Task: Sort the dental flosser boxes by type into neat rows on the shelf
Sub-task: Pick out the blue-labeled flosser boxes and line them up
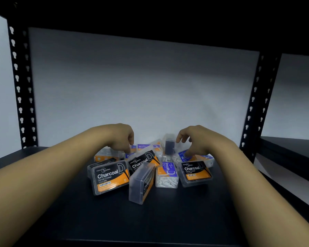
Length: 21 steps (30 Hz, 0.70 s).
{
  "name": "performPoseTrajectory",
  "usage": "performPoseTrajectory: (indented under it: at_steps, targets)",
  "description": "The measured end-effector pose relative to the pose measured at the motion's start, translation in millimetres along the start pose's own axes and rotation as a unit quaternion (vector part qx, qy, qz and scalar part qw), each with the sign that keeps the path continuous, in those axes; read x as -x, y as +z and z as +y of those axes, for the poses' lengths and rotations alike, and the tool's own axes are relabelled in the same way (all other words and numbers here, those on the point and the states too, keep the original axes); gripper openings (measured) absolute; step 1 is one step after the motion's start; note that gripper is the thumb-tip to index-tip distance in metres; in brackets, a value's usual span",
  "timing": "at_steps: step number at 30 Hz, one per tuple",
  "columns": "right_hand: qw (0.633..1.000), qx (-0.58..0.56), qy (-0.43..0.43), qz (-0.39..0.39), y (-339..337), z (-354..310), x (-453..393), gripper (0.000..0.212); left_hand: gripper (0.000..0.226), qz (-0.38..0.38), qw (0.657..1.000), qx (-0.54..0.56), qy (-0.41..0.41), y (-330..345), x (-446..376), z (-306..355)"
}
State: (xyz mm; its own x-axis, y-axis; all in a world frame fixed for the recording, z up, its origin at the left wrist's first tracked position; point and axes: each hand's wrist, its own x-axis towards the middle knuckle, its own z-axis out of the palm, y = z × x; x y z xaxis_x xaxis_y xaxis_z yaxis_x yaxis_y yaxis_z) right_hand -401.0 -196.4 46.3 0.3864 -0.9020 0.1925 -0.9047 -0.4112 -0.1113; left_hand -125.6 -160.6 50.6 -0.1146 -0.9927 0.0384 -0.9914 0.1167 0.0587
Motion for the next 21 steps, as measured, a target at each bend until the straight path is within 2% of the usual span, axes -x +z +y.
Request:
performPoseTrajectory:
  at_steps: [11,18,21]
  targets:
    - [0.998,-0.007,0.025,-0.055,20,20,-3,0.064,0.057,-0.045,0.999,0.002,-0.008,6,-11,0]
    - [0.998,-0.037,0.011,-0.056,27,25,-4,0.054,0.062,-0.065,0.998,-0.001,-0.013,12,-19,-5]
    - [0.998,-0.056,-0.003,-0.031,27,27,-7,0.046,0.062,-0.069,0.998,0.001,-0.012,13,-21,-6]
